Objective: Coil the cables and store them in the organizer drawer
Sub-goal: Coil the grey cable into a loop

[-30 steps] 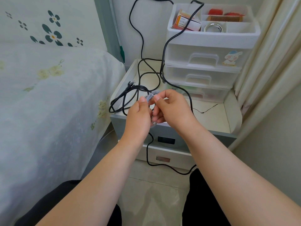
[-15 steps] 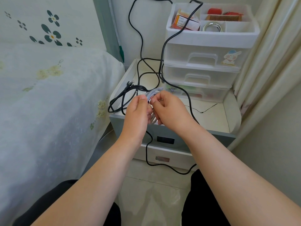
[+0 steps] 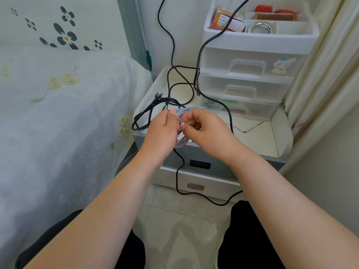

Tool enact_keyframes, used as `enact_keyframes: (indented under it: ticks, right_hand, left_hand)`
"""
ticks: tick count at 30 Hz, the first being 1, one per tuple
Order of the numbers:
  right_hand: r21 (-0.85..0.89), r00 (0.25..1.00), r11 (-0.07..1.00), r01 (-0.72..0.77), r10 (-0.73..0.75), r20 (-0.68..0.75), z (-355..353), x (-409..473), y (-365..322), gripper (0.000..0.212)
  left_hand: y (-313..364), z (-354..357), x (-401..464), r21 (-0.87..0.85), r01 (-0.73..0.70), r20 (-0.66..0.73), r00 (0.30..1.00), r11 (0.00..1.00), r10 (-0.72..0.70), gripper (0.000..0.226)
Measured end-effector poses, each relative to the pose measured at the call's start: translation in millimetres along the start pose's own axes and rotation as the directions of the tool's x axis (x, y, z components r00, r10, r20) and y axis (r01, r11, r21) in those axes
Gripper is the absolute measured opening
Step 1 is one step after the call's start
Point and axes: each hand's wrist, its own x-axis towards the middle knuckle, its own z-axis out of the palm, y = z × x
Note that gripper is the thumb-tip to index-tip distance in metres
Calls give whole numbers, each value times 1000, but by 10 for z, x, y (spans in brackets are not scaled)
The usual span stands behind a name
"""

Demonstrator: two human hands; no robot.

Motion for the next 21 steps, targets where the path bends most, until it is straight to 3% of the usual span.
enact_keyframes:
  ticks: [4, 8, 12, 14, 17, 19, 21]
  right_hand:
    - [-387, 982, 911, 146, -179, -51, -42, -38, 8, 22]
    - [-481, 969, 845, 234, -241, 49, 27, -35, 86, 22]
    - [-585, 913, 746, 317, -406, -24, 114, -44, 203, 21]
    - [-620, 865, 706, 342, -495, -87, 86, -26, 216, 23]
    - [-626, 802, 652, 427, -593, -70, 51, 15, 248, 12]
    - [-583, 826, 676, 451, -564, -15, 50, -8, 251, 6]
    - [-496, 900, 767, 406, -431, 69, 36, -61, 225, 27]
  left_hand:
    - [1, -6, -29, -132, 125, 98, 989, 983, -112, 30]
    - [-29, -57, -22, -313, 295, 157, 953, 903, -257, 33]
    - [-42, -81, -21, -404, 421, 246, 905, 813, -346, 34]
    - [-49, -80, -27, -380, 445, 287, 890, 811, -354, 32]
    - [-48, -74, -45, -260, 430, 336, 880, 864, -337, 34]
    - [-43, -80, -45, -133, 389, 344, 881, 911, -326, 32]
    - [-43, -115, -34, 8, 337, 354, 880, 941, -318, 31]
